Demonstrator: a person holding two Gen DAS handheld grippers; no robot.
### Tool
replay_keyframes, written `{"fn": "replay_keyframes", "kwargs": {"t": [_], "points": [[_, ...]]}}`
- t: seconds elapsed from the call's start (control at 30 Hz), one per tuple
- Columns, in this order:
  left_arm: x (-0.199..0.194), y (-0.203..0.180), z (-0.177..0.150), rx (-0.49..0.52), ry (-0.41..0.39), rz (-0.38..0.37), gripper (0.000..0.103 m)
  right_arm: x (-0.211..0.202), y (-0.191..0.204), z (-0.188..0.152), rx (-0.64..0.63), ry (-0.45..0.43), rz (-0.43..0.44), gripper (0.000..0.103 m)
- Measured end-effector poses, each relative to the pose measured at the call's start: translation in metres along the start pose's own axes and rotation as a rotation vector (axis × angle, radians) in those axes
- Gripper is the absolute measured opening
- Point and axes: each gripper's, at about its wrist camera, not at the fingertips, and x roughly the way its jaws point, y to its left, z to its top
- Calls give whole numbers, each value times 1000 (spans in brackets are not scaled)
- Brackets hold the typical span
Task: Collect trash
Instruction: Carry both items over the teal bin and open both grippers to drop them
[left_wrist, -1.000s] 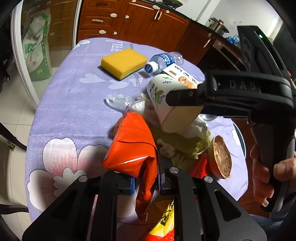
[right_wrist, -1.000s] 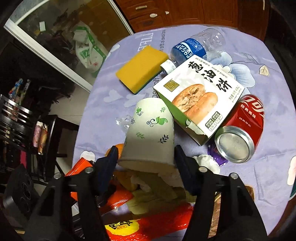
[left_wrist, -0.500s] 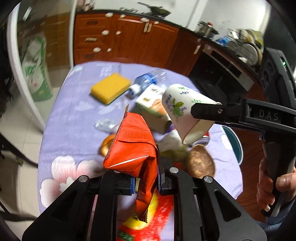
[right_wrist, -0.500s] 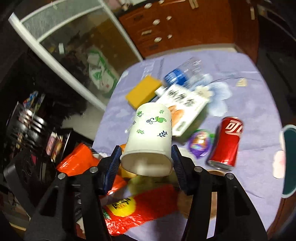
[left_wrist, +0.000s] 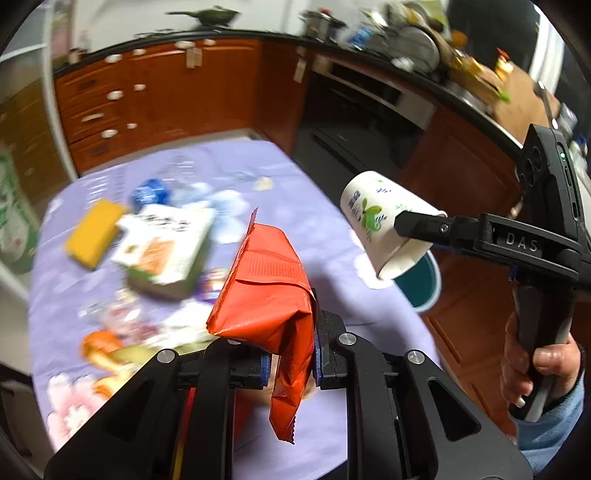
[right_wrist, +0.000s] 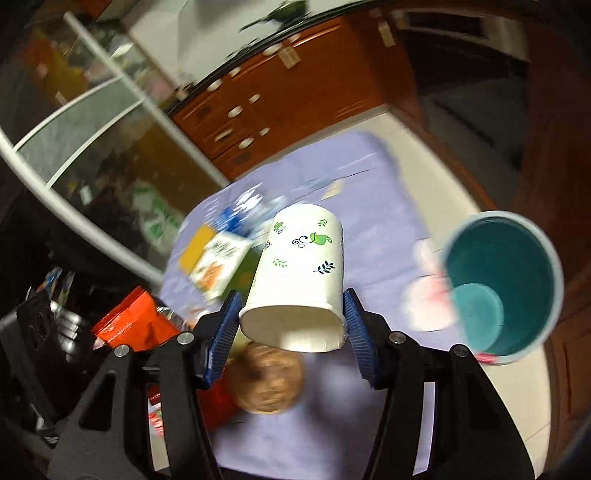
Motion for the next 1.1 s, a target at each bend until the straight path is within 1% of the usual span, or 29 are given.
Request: {"fn": "replay_keyframes", "kwargs": {"t": [0.03, 0.07, 0.1, 0.23, 0.4, 0.5, 0.57, 0.63, 0.67, 0.7, 0.77, 0.87, 0.93, 1.03, 1.1], "points": [[7, -10, 4, 17, 10, -11, 17, -4, -13, 0, 16, -13, -19, 55], [18, -24, 8, 41, 25, -30, 17, -10, -34, 1, 47, -32, -47, 55], [29, -38, 13, 63, 41, -51, 17, -13, -48, 1, 65, -39, -59, 55], [73, -83, 26, 134, 101, -111, 17, -28, -123, -1, 185, -72, -136, 55], [133, -137, 39, 217, 178, -148, 17, -34, -187, -5, 269, -67, -209, 56], [159, -157, 42, 241, 218, -168, 17, -29, -214, -7, 307, -40, -233, 57], [183, -175, 46, 254, 245, -167, 17, -22, -227, -8, 331, -20, -242, 57], [204, -183, 49, 254, 275, -168, 26, -17, -236, -9, 350, -3, -250, 57], [212, -185, 51, 252, 284, -162, 46, -14, -240, -8, 359, 3, -253, 57], [219, -188, 53, 252, 286, -153, 62, -13, -242, -9, 364, 7, -255, 57], [227, -191, 57, 254, 277, -130, 68, -8, -248, -7, 377, 20, -261, 58], [234, -188, 60, 250, 278, -112, 70, -2, -253, -6, 382, 42, -266, 58], [236, -181, 60, 231, 285, -114, 72, 2, -253, -4, 380, 55, -268, 58], [235, -168, 61, 208, 287, -106, 81, 10, -253, -2, 376, 74, -273, 60], [233, -162, 62, 197, 283, -99, 94, 14, -251, -2, 375, 81, -280, 66]]}}
